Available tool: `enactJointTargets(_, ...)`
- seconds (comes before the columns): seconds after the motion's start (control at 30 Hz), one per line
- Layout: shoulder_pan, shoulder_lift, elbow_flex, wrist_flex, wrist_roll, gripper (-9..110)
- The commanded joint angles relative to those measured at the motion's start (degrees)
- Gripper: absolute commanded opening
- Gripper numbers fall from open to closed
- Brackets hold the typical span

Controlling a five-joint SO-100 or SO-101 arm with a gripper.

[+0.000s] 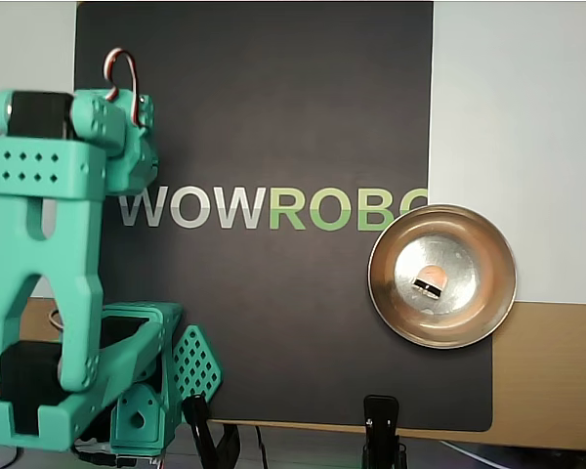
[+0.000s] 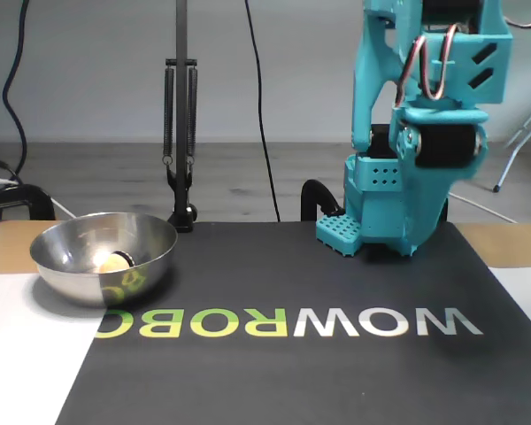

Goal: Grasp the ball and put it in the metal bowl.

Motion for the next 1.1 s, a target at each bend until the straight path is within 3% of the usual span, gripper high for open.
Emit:
enactJointTargets(0.0, 0.0, 6.5, 6.7, -4.1, 0.2, 0)
enactJointTargets(0.33, -0.1, 25.0, 27.3, -14.8, -0.3, 0)
enactJointTargets(1.07, 0.2, 80.3, 54.3, -18.3, -0.4, 0)
